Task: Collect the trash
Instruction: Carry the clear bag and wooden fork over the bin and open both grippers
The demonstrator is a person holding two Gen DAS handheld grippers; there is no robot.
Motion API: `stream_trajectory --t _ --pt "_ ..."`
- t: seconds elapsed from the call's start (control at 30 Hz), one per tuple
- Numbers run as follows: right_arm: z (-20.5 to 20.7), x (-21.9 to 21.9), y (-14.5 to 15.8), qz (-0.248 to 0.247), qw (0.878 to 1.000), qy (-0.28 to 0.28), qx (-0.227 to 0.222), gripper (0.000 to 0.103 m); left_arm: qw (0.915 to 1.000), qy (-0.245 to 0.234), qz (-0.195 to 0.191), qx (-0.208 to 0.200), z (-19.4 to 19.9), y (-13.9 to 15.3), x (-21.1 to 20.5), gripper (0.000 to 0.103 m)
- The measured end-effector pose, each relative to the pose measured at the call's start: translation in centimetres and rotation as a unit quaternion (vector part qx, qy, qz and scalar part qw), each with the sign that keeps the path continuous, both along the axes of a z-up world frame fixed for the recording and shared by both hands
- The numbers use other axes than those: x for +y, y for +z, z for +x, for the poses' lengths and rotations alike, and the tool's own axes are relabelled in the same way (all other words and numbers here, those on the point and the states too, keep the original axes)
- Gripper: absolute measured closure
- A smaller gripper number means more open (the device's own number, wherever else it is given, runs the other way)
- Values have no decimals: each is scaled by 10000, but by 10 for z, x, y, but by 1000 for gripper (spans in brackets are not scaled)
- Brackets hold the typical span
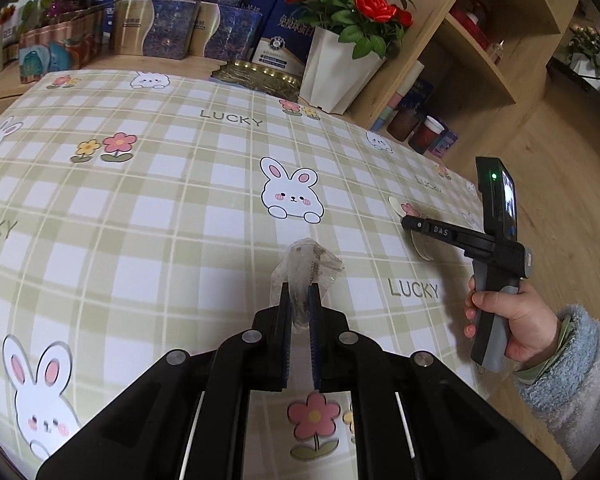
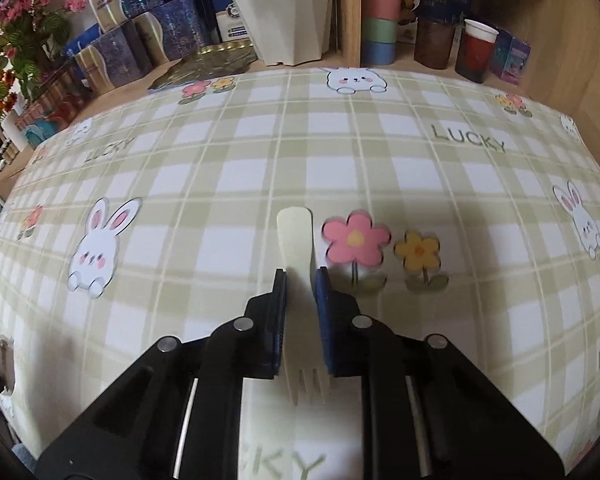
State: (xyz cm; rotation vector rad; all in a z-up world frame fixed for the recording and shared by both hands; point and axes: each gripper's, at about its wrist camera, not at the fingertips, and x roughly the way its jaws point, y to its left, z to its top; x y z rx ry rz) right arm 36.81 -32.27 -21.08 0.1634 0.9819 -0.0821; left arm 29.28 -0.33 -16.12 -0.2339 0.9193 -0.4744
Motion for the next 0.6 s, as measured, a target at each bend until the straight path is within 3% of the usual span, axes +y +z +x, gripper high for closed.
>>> stream_trajectory --t 0.23,0.6 --pt "-70 8 23 318 9986 22 -421 85 9999 31 -137 60 -41 -1 10 95" --pt "-173 36 55 643 9948 133 -778 85 9995 -317 -43 48 -110 6 14 95"
